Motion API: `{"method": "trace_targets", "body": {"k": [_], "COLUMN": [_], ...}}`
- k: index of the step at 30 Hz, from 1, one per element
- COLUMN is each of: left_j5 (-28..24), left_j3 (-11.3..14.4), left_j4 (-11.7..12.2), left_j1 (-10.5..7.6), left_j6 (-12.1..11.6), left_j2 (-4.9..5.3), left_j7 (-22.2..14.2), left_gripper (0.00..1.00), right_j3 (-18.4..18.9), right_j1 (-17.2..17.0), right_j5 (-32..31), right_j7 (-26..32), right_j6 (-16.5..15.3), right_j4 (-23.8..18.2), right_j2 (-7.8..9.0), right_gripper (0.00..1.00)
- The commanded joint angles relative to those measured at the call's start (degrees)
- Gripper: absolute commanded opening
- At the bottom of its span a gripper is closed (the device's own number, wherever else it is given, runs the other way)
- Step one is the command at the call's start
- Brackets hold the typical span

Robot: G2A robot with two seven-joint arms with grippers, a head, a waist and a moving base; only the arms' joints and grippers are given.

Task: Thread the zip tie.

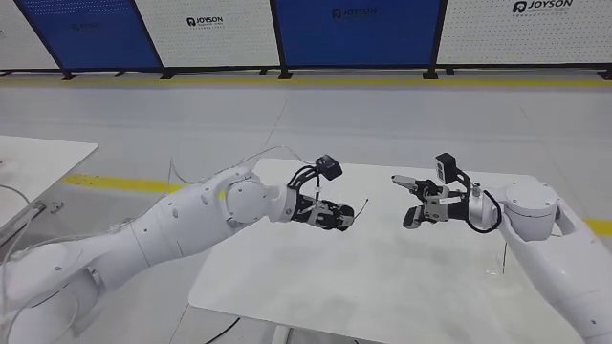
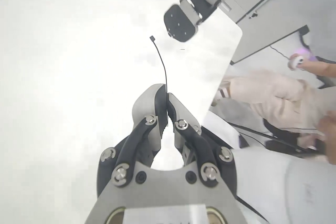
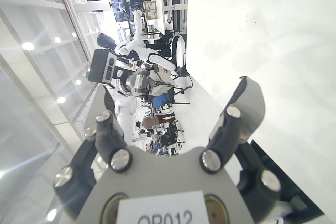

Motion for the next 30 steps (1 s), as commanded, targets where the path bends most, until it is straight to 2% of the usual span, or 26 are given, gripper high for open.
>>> {"method": "trace_targets", "body": {"k": [1, 2, 5, 6, 8, 9, 11, 13, 14, 22, 24, 26, 28, 30], "left_j5": [-7.1, -10.7, -18.3, -21.8, -25.5, -27.9, -29.1, -27.6, -27.3, -27.3, -27.8, -29.7, -31.1, -32.3], "left_j3": [-1.3, -2.3, -4.7, -5.9, -7.5, -8.4, -9.5, -10.5, -10.6, -10.6, -10.4, -10.4, -10.2, -9.5], "left_j4": [1.9, 3.2, 6.7, 8.7, 12.0, 14.4, 18.0, 21.0, 21.2, 21.2, 19.9, 20.1, 20.7, 21.1], "left_j1": [-0.27, -0.36, -0.18, -0.05, 0.13, 0.4, 0.5, 0.82, 0.85, 0.85, 1.98, 2.65, 2.95, 2.96], "left_j6": [0.0, 0.0, 0.0, 0.0, 0.0, 0.0, 0.0, 0.0, 0.0, 0.0, 1.0, 1.6, 1.5, 0.8], "left_j2": [-0.37, -0.72, -1.88, -2.59, -3.9, -4.95, -6.62, -8.53, -8.78, -8.78, -8.88, -9.11, -9.57, -10.22], "left_j7": [-8.2, -12.6, -20.8, -24.5, -28.7, -31.5, -33.6, -33.3, -33.2, -33.2, -33.4, -36.1, -38.7, -39.0], "left_gripper": [0.0, 0.0, 0.0, 0.0, 0.0, 0.0, 0.0, 0.0, 0.0, 0.0, 0.0, 0.0, 0.0, 0.0], "right_j3": [0.0, 0.0, 0.0, 0.0, 0.0, 0.0, 0.0, 0.0, 0.0, 0.0, -0.2, -0.4, -0.8, -1.7], "right_j1": [0.0, 0.0, 0.0, 0.0, 0.0, 0.0, 0.0, 0.0, 0.0, 0.0, -0.6, -0.6, 0.0, 1.0], "right_j5": [0.0, 0.0, 0.0, 0.0, 0.0, 0.0, 0.0, 0.0, 0.0, 0.0, -2.0, -3.6, -3.7, -3.9], "right_j7": [0.0, 0.0, 0.0, 0.0, 0.0, 0.0, 0.0, 0.0, 0.0, 0.0, -1.2, 0.5, 3.6, 6.1], "right_j6": [0.0, 0.0, 0.0, 0.0, 0.0, 0.0, 0.0, 0.0, 0.0, 0.0, -2.0, -4.4, -6.1, -8.3], "right_j4": [0.0, 0.0, 0.0, 0.0, 0.0, 0.0, 0.0, 0.0, 0.0, 0.0, -1.7, -2.3, -1.5, 0.6], "right_j2": [0.0, 0.0, 0.0, 0.0, 0.0, 0.0, 0.0, 0.0, 0.0, 0.0, 0.02, 0.07, -0.09, -0.55], "right_gripper": [1.0, 1.0, 1.0, 1.0, 1.0, 1.0, 1.0, 1.0, 1.0, 1.0, 1.0, 1.0, 1.0, 1.0]}}
